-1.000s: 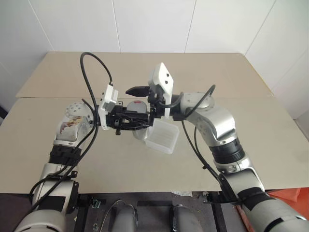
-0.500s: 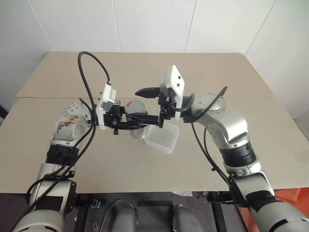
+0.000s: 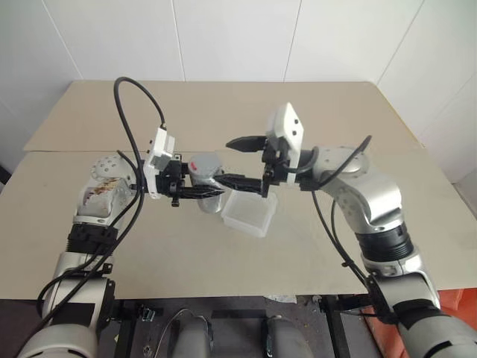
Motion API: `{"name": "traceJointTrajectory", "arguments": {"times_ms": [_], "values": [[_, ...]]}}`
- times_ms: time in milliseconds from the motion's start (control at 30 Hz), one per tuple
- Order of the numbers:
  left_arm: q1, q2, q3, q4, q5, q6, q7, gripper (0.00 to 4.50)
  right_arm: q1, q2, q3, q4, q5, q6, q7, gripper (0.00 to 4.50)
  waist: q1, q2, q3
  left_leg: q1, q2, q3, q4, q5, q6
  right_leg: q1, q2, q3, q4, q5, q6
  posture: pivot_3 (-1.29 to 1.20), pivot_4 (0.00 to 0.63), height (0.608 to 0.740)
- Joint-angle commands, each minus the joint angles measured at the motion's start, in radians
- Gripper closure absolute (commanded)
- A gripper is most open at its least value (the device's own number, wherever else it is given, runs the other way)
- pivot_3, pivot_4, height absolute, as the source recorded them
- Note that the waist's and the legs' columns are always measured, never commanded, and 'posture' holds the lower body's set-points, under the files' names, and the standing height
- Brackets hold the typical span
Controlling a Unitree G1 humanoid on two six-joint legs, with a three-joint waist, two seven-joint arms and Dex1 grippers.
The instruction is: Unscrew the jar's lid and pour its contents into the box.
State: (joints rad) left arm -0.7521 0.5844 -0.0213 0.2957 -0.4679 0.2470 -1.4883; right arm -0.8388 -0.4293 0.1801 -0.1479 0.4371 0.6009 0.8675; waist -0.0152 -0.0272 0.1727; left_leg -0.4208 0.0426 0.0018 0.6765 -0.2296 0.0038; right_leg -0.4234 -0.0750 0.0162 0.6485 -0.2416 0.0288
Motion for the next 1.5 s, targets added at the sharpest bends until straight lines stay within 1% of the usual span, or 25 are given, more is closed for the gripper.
{"name": "traceJointTrajectory", "arguments": {"times_ms": [33, 200, 433, 567, 733, 1000, 1500], "values": [[-0.012, -0.002, 0.002, -0.03, -0.012, -0.012, -0.022, 2.52, -0.008, 0.002, -0.035, -0.045, 0.014, 0.006, -0.016, 0.05, -0.001, 0.0, 0.0, 0.0, 0.0, 0.0, 0.0, 0.0, 0.0, 0.0, 0.0, 0.0, 0.0, 0.0, 0.0, 0.0, 0.15, 0.74], [-0.013, -0.006, 0.001, -0.028, -0.009, -0.014, -0.024, 2.52, -0.01, 0.007, -0.031, -0.068, 0.026, 0.013, -0.004, 0.05, 0.001, 0.0, 0.0, 0.0, 0.0, 0.0, 0.0, 0.0, 0.0, 0.0, 0.0, 0.0, 0.0, 0.0, 0.0, 0.0, 0.15, 0.74], [-0.01, -0.008, 0.003, -0.028, -0.008, -0.015, -0.023, 2.52, 0.033, -0.042, -0.032, -0.134, 0.059, 0.015, 0.066, 0.05, 0.001, 0.0, 0.0, 0.0, 0.0, 0.0, 0.0, 0.0, 0.0, 0.0, 0.0, 0.0, 0.0, 0.0, 0.0, 0.0, 0.15, 0.74], [-0.011, -0.006, 0.004, -0.028, -0.007, -0.015, -0.023, 2.52, 0.034, -0.044, -0.031, -0.144, 0.067, 0.019, 0.072, 0.05, 0.001, 0.0, 0.0, 0.0, 0.0, 0.0, 0.0, 0.0, 0.0, 0.0, 0.0, 0.0, 0.0, 0.0, 0.0, 0.0, 0.15, 0.74], [-0.015, -0.008, 0.004, -0.023, -0.007, -0.018, -0.023, 2.52, 0.012, -0.013, -0.017, -0.141, 0.072, 0.035, 0.044, 0.05, 0.0, 0.0, 0.0, 0.0, 0.0, 0.0, 0.0, 0.0, 0.0, 0.0, 0.0, 0.0, 0.0, 0.0, 0.0, 0.0, 0.15, 0.74], [-0.017, -0.011, 0.004, -0.021, -0.006, -0.023, -0.023, 2.52, -0.05, 0.051, 0.022, -0.092, 0.039, 0.064, -0.002, 0.05, 0.001, 0.0, 0.0, 0.0, 0.0, 0.0, 0.0, 0.0, 0.0, 0.0, 0.0, 0.0, 0.0, 0.0, 0.0, 0.0, 0.15, 0.74], [-0.004, -0.01, 0.007, -0.036, -0.008, -0.02, -0.014, 2.52, -0.097, 0.104, 0.047, -0.045, 0.015, 0.092, -0.007, 0.05, 0.001, 0.0, 0.0, 0.0, 0.0, 0.0, 0.0, 0.0, 0.0, 0.0, 0.0, 0.0, 0.0, 0.0, 0.0, 0.0, 0.15, 0.74]]}}
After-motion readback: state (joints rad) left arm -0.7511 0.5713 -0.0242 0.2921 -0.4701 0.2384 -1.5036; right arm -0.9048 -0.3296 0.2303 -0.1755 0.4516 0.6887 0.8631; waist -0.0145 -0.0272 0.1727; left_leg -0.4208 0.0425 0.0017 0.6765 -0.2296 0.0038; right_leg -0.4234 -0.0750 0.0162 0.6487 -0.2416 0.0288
